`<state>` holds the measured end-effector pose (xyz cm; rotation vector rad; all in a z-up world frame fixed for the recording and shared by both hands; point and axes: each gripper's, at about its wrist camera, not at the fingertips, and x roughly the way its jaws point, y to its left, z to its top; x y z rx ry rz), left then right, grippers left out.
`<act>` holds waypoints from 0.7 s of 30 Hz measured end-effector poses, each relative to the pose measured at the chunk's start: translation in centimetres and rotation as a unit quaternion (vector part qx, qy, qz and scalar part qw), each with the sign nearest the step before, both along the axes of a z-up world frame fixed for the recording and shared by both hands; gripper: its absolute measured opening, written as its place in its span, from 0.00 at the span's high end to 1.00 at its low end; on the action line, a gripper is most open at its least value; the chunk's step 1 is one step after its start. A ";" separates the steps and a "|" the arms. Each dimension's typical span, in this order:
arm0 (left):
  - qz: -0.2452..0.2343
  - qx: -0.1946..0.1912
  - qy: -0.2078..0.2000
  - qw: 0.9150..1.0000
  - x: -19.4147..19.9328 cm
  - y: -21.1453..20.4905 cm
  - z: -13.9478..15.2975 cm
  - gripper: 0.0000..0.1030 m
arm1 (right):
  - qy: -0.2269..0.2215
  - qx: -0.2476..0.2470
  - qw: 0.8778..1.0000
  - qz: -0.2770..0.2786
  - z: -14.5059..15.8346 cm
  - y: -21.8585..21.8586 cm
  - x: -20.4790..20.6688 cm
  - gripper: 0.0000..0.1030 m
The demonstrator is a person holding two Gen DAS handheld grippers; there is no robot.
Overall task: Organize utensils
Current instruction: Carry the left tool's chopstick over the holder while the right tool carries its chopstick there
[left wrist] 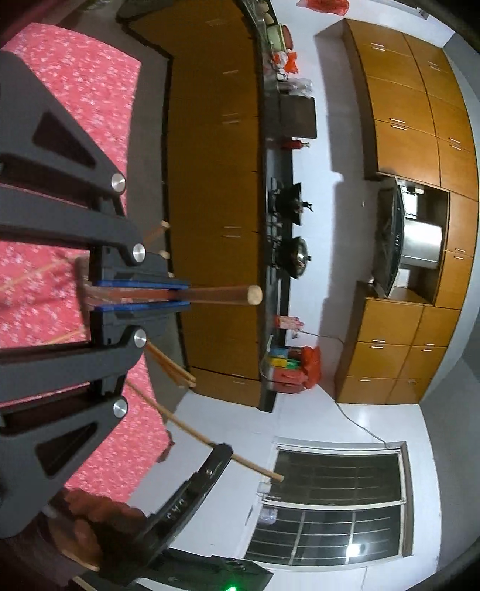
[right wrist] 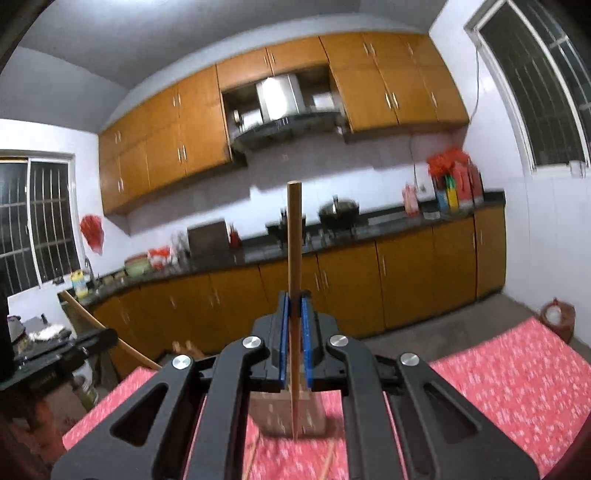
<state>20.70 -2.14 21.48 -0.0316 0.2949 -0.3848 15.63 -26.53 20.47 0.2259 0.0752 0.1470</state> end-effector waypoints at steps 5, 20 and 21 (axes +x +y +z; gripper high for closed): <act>0.023 0.002 -0.018 1.000 2.8 -1.4 1.1 0.93 | -0.028 0.003 0.999 -0.020 0.4 1.2 2.5 0.93; 0.032 0.006 0.017 0.999 7.5 -2.0 -3.5 0.93 | 0.031 -0.013 0.999 -0.035 -4.7 2.7 9.6 0.93; 0.029 0.003 0.021 0.999 7.8 -1.9 -3.9 0.93 | 0.036 -0.014 0.999 -0.033 -4.9 2.8 9.7 0.93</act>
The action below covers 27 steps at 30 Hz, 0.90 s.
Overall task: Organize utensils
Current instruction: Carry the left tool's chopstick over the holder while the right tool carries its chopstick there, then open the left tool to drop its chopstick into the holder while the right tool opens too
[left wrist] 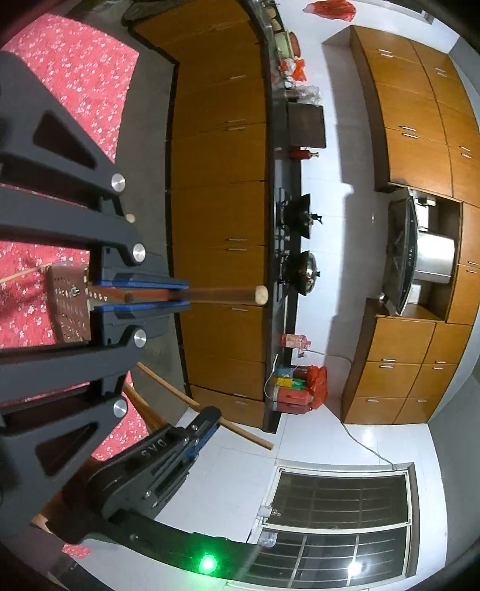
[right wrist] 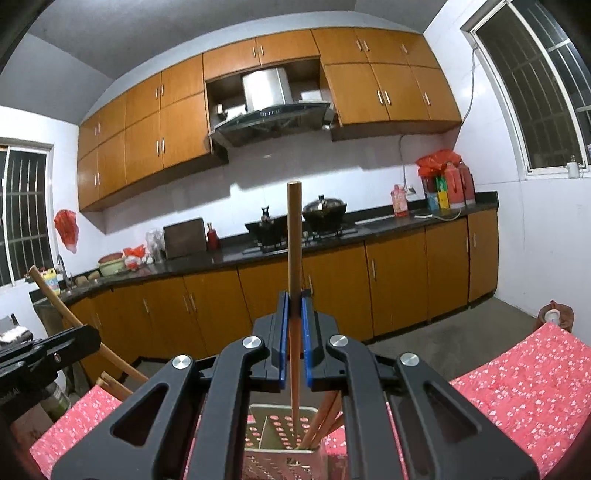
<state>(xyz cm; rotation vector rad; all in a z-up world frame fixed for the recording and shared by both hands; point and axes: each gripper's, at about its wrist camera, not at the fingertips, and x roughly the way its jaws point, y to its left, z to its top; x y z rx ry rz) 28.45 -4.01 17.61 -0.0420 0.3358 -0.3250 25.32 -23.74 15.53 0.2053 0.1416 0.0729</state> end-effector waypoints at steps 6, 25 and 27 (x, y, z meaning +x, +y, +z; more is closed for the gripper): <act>-0.003 -0.004 0.016 1.000 0.6 0.3 -1.3 0.93 | 0.028 0.010 0.999 0.019 -0.8 0.1 -0.3 0.92; -0.001 -0.037 0.018 0.999 -0.7 1.5 -0.3 0.86 | 0.006 0.032 0.999 0.028 2.6 -1.9 -5.9 0.67; 0.001 -0.041 0.017 0.999 -0.9 1.7 -0.2 0.86 | 0.007 0.036 0.999 0.026 2.6 -2.5 -6.6 0.67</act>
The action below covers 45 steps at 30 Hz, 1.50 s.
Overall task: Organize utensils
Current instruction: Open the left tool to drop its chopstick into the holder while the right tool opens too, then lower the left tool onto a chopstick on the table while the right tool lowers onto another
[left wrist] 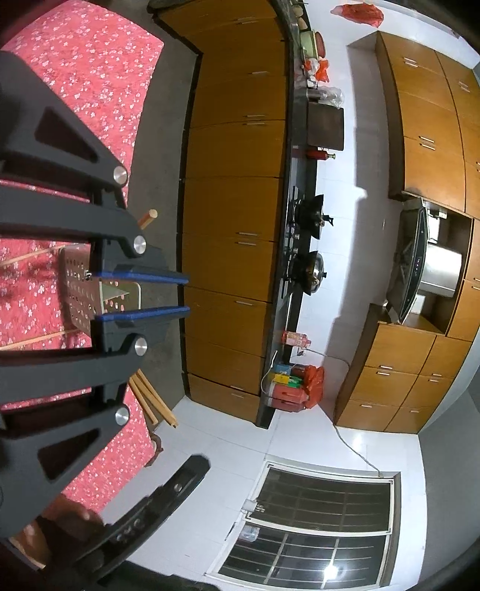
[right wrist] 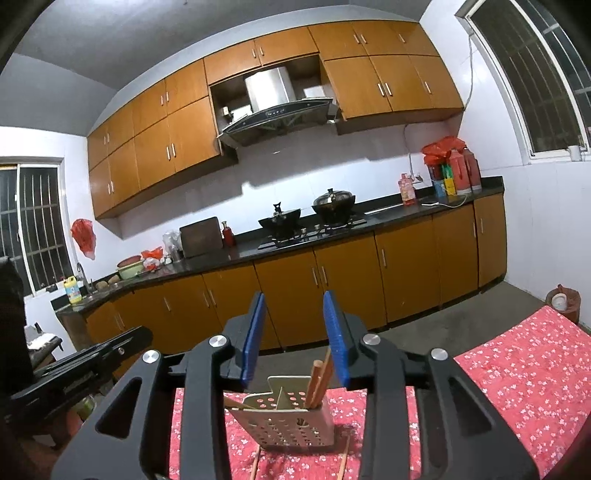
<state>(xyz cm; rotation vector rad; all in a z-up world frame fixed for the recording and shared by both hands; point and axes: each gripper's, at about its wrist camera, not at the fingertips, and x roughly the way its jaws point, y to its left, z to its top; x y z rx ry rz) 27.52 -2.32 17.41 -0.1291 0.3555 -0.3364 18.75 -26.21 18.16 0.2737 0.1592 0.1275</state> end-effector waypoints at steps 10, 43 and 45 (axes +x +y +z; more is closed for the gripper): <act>0.028 0.035 0.003 0.999 -5.2 1.9 -2.4 0.86 | 0.117 -0.027 0.993 -0.016 -7.5 -2.1 -2.9 0.67; 0.006 0.075 0.264 0.962 -5.6 -1.8 -22.1 0.80 | 0.366 -0.039 0.925 -0.089 -23.5 -2.7 -1.2 0.92; 0.009 0.084 0.267 0.960 -5.3 -2.3 -22.6 0.80 | 0.367 -0.036 0.925 -0.097 -23.4 -3.7 -1.4 0.93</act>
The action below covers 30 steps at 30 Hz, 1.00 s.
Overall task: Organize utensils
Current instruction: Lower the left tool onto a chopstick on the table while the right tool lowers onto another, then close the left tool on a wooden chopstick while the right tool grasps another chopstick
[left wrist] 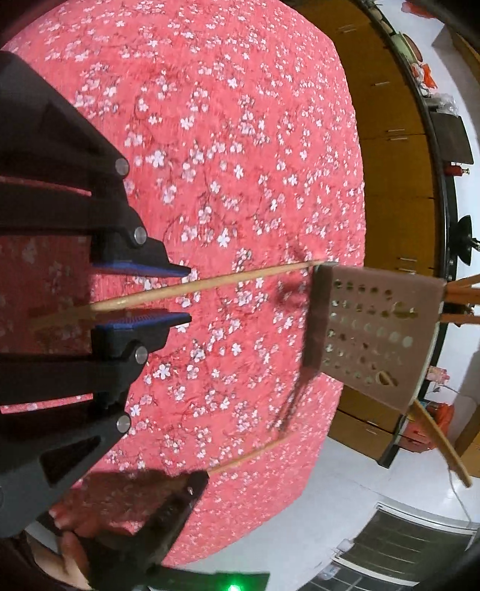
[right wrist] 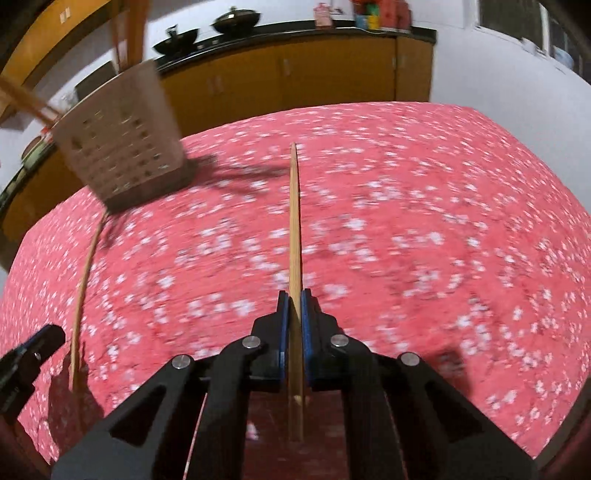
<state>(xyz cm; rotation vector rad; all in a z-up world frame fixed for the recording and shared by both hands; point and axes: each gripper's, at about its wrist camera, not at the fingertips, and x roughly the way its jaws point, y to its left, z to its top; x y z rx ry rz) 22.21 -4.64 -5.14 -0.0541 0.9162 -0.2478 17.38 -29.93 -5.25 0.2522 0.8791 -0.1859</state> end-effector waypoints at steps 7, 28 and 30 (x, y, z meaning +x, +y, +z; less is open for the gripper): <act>0.014 0.061 -0.004 0.998 0.3 -1.5 -1.4 0.90 | 0.000 0.000 1.000 0.011 0.2 -0.2 -0.3 0.92; 0.057 0.055 -0.027 0.996 3.3 6.7 -1.3 0.91 | -0.007 -0.046 0.995 0.092 -0.1 4.1 3.3 0.92; 0.057 0.057 -0.029 0.996 3.2 6.6 -1.3 0.91 | -0.009 -0.045 0.995 0.092 -0.2 4.1 3.3 0.92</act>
